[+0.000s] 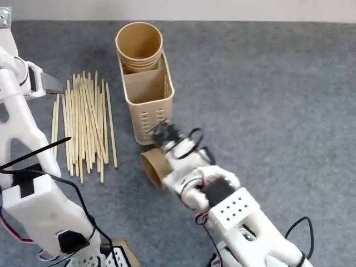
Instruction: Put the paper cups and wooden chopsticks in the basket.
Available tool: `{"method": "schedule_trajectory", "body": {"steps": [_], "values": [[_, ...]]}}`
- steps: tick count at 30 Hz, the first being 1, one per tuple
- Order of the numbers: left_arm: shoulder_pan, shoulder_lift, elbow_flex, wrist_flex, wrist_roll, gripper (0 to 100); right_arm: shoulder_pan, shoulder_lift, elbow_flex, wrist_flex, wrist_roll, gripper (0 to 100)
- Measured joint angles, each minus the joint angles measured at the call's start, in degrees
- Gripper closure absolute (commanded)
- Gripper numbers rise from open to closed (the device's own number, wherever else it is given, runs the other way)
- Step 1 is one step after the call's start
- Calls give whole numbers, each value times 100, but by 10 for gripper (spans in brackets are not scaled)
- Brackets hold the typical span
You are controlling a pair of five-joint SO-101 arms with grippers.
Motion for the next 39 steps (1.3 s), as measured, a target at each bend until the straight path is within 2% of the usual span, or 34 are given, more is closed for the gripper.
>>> {"method": "schedule_trajectory", "body": {"steps": [4,8,11,14,21,36,39], "values": [[0,0,0,0,0,651,-35,-18,-316,343,-255,637],[0,0,0,0,0,651,-879,-18,-809,844,-387,637],[0,0,0,0,0,650,-1345,-18,-1020,835,-396,637],[0,0,0,0,0,650,-1415,-18,-844,466,-396,637],[-44,0,0,0,0,651,-1204,-18,-26,-607,-404,637],[-53,0,53,0,0,652,-343,-18,35,-703,-35,637],[-53,-9,229,0,0,650,44,-18,35,-703,-26,637]]}}
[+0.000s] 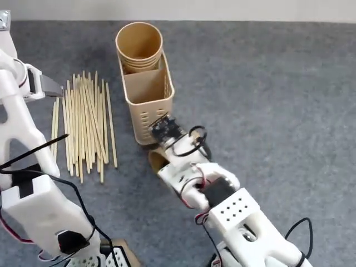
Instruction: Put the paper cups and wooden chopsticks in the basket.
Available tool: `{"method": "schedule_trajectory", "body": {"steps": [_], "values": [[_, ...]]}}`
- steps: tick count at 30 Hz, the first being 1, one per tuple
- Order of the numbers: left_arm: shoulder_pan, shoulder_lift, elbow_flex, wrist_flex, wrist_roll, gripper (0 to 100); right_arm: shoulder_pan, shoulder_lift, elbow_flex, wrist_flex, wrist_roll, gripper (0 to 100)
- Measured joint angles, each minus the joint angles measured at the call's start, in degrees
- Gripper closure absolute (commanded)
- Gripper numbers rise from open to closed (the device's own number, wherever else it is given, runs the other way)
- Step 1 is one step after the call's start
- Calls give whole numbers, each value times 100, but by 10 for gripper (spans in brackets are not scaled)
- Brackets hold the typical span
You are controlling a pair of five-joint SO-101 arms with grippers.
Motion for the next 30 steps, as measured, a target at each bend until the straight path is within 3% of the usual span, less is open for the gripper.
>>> {"method": "schedule_trajectory", "body": {"steps": [6,12,18,25,27,30], "values": [[-44,0,141,-88,0,652,1169,0,-440,0,527,637],[-44,0,158,-132,0,652,1890,0,-492,0,721,637],[-35,0,158,-132,0,652,2004,220,-501,0,721,638],[-35,0,158,-132,0,652,2198,2453,-1284,0,721,644],[-35,0,158,-132,0,652,2330,3209,-1785,0,721,709],[-35,0,158,-132,0,652,2479,3956,-2549,0,492,915]]}}
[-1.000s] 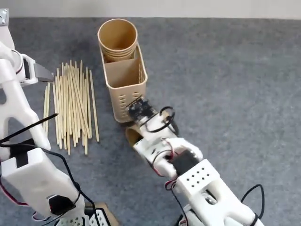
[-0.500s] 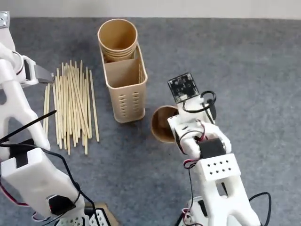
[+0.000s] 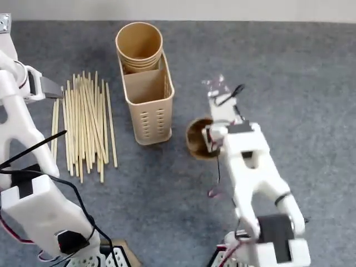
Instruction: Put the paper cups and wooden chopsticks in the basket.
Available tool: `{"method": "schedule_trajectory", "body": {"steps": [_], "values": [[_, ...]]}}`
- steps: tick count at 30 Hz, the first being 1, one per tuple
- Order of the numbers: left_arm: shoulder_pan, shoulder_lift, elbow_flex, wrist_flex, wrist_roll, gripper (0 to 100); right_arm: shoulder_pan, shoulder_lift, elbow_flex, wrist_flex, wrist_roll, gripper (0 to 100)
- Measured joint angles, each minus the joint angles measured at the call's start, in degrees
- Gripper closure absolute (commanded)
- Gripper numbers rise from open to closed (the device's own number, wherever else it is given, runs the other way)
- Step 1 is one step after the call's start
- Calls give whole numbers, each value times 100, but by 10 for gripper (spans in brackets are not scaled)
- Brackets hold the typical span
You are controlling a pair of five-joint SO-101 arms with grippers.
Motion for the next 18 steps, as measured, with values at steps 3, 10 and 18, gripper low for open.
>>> {"method": "schedule_trajectory", "body": {"steps": [3,10,18], "values": [[0,0,0,0,0,652,132,229,-686,141,-185,978],[0,0,0,0,0,652,334,273,-2541,1688,-220,993],[0,0,0,0,0,652,413,308,-6312,3771,-132,993]]}}
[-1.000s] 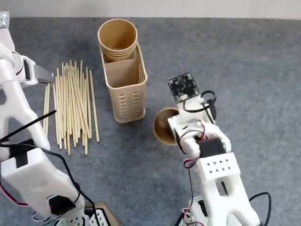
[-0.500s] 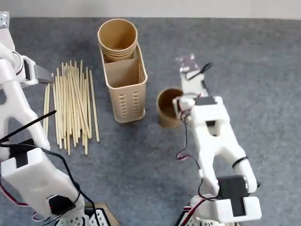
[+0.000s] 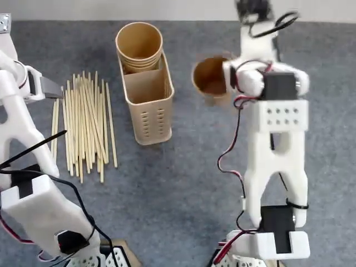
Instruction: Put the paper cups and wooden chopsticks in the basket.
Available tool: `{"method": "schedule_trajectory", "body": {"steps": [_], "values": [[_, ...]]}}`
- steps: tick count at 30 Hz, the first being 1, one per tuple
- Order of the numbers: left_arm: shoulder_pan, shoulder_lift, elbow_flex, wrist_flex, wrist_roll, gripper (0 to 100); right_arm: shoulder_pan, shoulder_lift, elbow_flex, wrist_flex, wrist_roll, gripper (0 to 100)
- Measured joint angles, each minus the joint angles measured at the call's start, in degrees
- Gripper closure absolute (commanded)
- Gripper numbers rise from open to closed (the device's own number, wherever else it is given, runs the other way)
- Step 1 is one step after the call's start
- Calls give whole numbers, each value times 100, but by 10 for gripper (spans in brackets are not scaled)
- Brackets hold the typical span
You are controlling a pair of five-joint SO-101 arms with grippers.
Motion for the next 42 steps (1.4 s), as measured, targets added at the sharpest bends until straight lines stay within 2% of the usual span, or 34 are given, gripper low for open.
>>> {"method": "schedule_trajectory", "body": {"steps": [2,5,11,17,21,25,34,42], "values": [[0,0,0,0,0,652,-220,-9,-844,26,-114,993],[0,0,0,0,0,652,-686,-26,-1459,-527,-440,993],[0,0,0,0,0,652,-1495,563,-703,-2681,-668,993],[0,0,0,-18,0,652,-1697,1618,-651,-3059,-695,993],[0,0,0,-18,0,652,-1723,1890,-870,-2857,-774,993],[0,0,0,-18,0,652,-1802,1925,-1187,-2215,-844,993],[0,0,0,-18,0,652,-1987,1934,-2884,-914,-862,993],[0,0,0,-18,0,652,-2040,1934,-2927,-475,-862,993]]}}
